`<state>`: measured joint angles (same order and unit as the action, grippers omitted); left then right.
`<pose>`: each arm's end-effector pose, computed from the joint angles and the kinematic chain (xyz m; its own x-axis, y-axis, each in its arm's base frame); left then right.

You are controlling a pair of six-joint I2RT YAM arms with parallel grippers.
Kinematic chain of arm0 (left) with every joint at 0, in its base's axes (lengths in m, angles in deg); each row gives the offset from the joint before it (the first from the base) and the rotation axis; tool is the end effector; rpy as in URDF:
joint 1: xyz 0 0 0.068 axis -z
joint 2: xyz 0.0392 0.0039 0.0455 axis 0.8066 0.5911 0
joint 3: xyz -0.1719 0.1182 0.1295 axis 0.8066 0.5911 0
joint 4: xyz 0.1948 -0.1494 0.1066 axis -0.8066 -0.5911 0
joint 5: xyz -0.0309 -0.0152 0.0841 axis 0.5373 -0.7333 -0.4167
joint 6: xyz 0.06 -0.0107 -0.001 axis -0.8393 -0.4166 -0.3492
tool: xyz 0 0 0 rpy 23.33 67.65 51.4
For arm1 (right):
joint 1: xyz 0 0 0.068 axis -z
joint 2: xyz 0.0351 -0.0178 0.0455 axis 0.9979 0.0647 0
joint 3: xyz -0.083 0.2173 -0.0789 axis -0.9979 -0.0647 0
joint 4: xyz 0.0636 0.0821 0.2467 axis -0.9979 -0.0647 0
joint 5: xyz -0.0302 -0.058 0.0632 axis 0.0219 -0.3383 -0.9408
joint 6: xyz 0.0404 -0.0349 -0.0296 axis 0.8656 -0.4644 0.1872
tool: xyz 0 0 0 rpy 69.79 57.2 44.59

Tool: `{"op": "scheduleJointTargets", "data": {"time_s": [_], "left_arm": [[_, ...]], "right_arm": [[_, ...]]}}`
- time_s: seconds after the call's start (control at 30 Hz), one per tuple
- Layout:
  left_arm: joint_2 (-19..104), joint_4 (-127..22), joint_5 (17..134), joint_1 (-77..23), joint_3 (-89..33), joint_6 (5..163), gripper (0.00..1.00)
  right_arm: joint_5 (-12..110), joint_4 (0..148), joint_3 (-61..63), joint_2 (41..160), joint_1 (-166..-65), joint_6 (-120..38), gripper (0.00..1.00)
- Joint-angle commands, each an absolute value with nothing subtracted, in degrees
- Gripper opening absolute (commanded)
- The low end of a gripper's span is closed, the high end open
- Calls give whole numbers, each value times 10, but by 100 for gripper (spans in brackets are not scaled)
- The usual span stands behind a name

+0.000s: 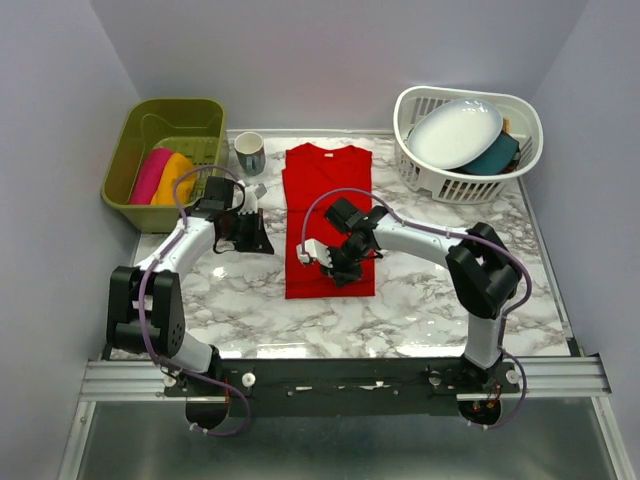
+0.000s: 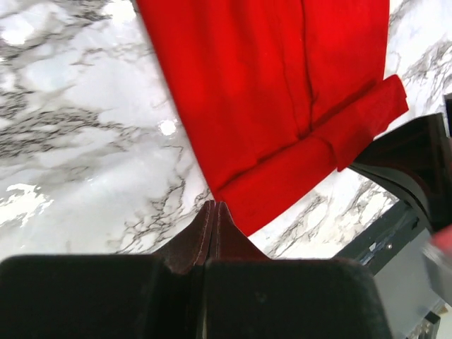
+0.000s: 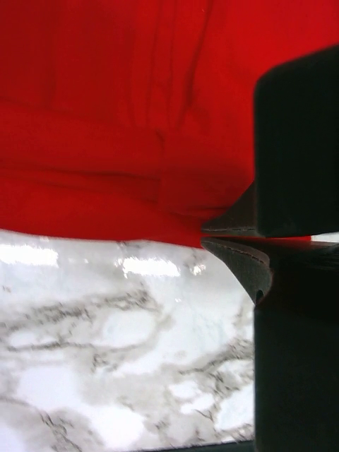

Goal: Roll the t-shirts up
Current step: Roll the T-shirt to the center of the board.

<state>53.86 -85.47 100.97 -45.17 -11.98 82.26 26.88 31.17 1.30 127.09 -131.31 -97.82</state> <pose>0.3005 -0.0708 0.1722 -0.9235 0.0017 -0.3837 0.2334 0.7961 -0.5583 0.2431 0.2752 0.1474 0.1016 -0.8396 -0.5336 -0.9768 -0.1857 0.1062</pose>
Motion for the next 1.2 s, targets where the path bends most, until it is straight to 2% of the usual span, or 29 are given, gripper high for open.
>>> {"op": "scheduleJointTargets", "data": {"time_s": [0.0, 0.27, 0.37, 0.43, 0.47, 0.5, 0.53, 0.57, 0.6, 0.67, 0.7, 0.77, 0.9, 1.0, 1.17], "left_arm": [[483, -849, 999, -479, -99, 826, 0], [454, -836, 1012, -484, -69, 816, 1], [445, -835, 1047, -482, -60, 784, 6], [438, -835, 1091, -478, -54, 751, 14], [424, -837, 1106, -467, -51, 716, 19], [416, -842, 1113, -457, -50, 662, 27], [408, -848, 1130, -449, -53, 616, 32], [387, -858, 1130, -424, -53, 574, 36], [375, -874, 1122, -407, -53, 535, 45], [344, -891, 1077, -364, -47, 409, 55], [334, -905, 1057, -318, -44, 362, 57], [306, -883, 981, -273, -8, 289, 59], [272, -735, 877, -199, 100, 205, 61], [271, -652, 851, -183, 164, 169, 60], [322, -632, 852, -178, 167, 164, 59]], "right_arm": [[308, 318, 48, 1303, -1307, -967, 7], [380, 352, 120, 1314, -1240, -934, 7], [376, 360, 148, 1299, -1222, -909, 7], [362, 348, 141, 1270, -1221, -903, 9], [340, 345, 131, 1256, -1221, -902, 15], [329, 344, 116, 1241, -1221, -901, 20], [319, 350, 66, 1199, -1221, -903, 26], [306, 359, 36, 1176, -1221, -907, 40], [301, 389, -2, 1152, -1221, -913, 46], [303, 419, -101, 1074, -1221, -923, 58], [306, 449, -131, 1046, -1221, -931, 60], [330, 476, -211, 977, -1221, -938, 63], [364, 533, -297, 891, -1221, -954, 64], [378, 534, -310, 859, -1221, -938, 65], [393, 529, -317, 854, -1221, -908, 66]]}}
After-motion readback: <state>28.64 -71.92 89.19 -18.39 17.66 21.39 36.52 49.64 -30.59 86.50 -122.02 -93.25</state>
